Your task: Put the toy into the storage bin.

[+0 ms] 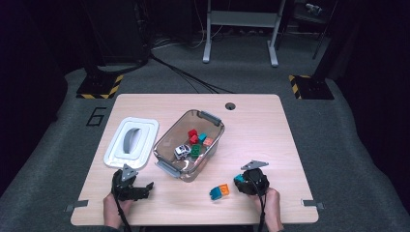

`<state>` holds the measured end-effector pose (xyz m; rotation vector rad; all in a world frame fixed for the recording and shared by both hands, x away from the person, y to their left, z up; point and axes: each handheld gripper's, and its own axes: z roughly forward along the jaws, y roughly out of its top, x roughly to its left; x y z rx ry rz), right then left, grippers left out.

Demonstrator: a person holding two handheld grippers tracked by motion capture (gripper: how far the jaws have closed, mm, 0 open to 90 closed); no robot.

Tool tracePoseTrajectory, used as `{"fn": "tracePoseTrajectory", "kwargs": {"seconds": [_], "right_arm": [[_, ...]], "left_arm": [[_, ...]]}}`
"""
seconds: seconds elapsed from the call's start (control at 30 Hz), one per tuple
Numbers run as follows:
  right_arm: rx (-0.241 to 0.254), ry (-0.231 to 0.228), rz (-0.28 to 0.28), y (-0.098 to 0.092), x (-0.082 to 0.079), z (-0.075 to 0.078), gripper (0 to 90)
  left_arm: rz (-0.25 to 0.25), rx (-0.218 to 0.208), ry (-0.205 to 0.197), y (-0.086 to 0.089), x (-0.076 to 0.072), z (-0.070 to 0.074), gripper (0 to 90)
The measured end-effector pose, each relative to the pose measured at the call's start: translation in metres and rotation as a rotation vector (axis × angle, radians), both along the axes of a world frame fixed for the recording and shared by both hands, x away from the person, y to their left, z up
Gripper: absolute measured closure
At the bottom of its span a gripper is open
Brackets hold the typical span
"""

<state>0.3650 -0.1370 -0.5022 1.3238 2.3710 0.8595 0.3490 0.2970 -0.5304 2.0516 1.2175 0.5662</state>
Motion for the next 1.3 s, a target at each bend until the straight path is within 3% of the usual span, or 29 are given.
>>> {"fn": "tracePoseTrajectory", "kwargs": {"seconds": [0.6,1.07,1.3], "right_arm": [[0.008,-0.042,0.019,0.011,0.016,0.016,58.6],[0.017,-0.069,0.001,0.012,0.031,0.038,58.7],[0.023,-0.094,0.022,0.015,0.04,0.049,58.7]], "left_arm": [[-0.001,0.0,0.001,0.0,0.0,0.0,7.6],[-0.001,-0.001,0.003,0.0,0.0,0.0,7.5],[-0.001,-0.001,0.003,0.0,0.0,0.0,7.5]]}}
